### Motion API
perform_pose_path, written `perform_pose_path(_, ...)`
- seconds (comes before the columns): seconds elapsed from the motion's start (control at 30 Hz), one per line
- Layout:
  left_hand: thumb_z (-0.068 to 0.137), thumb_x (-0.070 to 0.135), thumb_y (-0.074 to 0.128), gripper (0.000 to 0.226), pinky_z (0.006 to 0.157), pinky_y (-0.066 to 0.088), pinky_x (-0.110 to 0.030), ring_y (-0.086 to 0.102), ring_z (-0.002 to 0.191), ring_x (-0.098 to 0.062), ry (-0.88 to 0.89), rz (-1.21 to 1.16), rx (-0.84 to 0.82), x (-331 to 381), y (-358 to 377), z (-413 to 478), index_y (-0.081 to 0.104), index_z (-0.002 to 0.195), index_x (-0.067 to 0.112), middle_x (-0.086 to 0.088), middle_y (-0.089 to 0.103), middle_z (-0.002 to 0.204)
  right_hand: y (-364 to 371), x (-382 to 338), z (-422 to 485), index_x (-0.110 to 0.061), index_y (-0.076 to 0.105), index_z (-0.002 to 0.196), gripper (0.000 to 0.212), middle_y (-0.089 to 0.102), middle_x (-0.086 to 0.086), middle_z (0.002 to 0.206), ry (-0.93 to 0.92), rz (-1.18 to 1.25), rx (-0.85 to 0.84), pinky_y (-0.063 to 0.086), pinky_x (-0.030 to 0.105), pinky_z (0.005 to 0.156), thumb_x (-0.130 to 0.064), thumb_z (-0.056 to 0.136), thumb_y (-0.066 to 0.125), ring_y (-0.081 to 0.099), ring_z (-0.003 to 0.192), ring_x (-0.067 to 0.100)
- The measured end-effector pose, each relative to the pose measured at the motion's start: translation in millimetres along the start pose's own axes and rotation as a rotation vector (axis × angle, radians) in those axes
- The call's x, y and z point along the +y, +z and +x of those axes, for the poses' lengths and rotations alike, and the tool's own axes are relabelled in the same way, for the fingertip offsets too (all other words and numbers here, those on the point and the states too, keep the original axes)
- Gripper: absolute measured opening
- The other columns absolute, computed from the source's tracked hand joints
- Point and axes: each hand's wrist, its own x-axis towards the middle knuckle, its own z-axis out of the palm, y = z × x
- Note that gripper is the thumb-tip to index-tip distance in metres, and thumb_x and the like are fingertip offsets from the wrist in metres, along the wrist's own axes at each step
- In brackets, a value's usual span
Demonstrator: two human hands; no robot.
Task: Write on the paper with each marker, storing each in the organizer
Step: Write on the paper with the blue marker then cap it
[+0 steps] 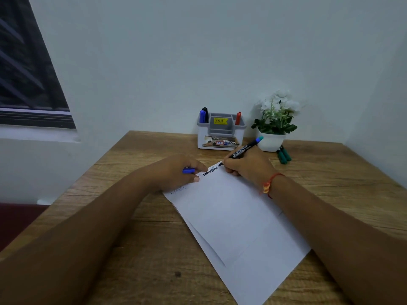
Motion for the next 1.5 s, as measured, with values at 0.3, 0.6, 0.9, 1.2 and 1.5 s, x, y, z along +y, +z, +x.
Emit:
perform_pose_path(0.3, 0.096, 0.025, 0.060, 0.039, 0.102, 0.035, -0.025, 0.050, 0.120, -0.010, 0.015, 0.012, -0.001, 1.3, -1.0, -0.6, 0.057, 0.134, 0.032, 0.008, 0.057, 0.137, 2.3, 3.4, 3.2, 0.002, 0.075, 0.079, 0.028, 0.072, 0.006, 0.064, 0.028, 0.110, 0.050, 0.050, 0.015, 0.048, -0.024, 0.089, 0.076, 0.059, 0.047, 0.006)
perform_pose_path(0.6, 0.096, 0.023, 0.060, 0.039, 0.100, 0.033, -0.021, 0.049, 0.118, -0.006, 0.028, 0.006, 0.008, 3.7, -2.2, -2.8, 0.057, 0.135, 0.029, 0.009, 0.057, 0.135, 5.1, 1.2, 0.6, -0.004, 0.076, 0.071, 0.032, 0.074, 0.004, 0.063, -0.012, -0.061, 0.083, 0.045, 0.010, 0.045, -0.031, 0.089, 0.074, 0.059, 0.044, 0.002)
perform_pose_path(0.9, 0.096, 0.024, 0.060, 0.040, 0.104, 0.035, -0.026, 0.050, 0.120, -0.010, 0.015, 0.014, -0.002, 4.0, -2.5, -2.8, 0.056, 0.135, 0.031, 0.007, 0.056, 0.137, 5.2, 3.9, 2.3, -0.007, 0.076, 0.069, 0.030, 0.073, 0.002, 0.063, -0.003, -0.059, 0.097, 0.046, 0.013, 0.047, -0.030, 0.089, 0.073, 0.061, 0.046, 0.002)
perform_pose_path(1.2, 0.095, 0.023, 0.061, 0.041, 0.105, 0.037, -0.028, 0.050, 0.121, -0.012, 0.004, 0.013, 0.000, 3.7, -1.7, -1.9, 0.057, 0.135, 0.032, 0.007, 0.057, 0.136, 5.0, 3.9, 1.6, -0.006, 0.075, 0.067, 0.029, 0.075, 0.006, 0.065, -0.008, -0.051, 0.095, 0.054, 0.019, 0.053, -0.027, 0.087, 0.075, 0.064, 0.051, 0.007)
perform_pose_path(1.5, 0.095, 0.023, 0.061, 0.040, 0.100, 0.035, -0.022, 0.051, 0.119, -0.010, 0.016, -0.007, 0.006, 3.7, -1.8, -2.2, 0.058, 0.134, 0.030, 0.008, 0.058, 0.133, 4.9, 3.9, 1.3, -0.006, 0.074, 0.063, 0.028, 0.074, 0.006, 0.063, -0.018, -0.058, 0.103, 0.052, 0.021, 0.054, -0.023, 0.085, 0.072, 0.064, 0.051, 0.008)
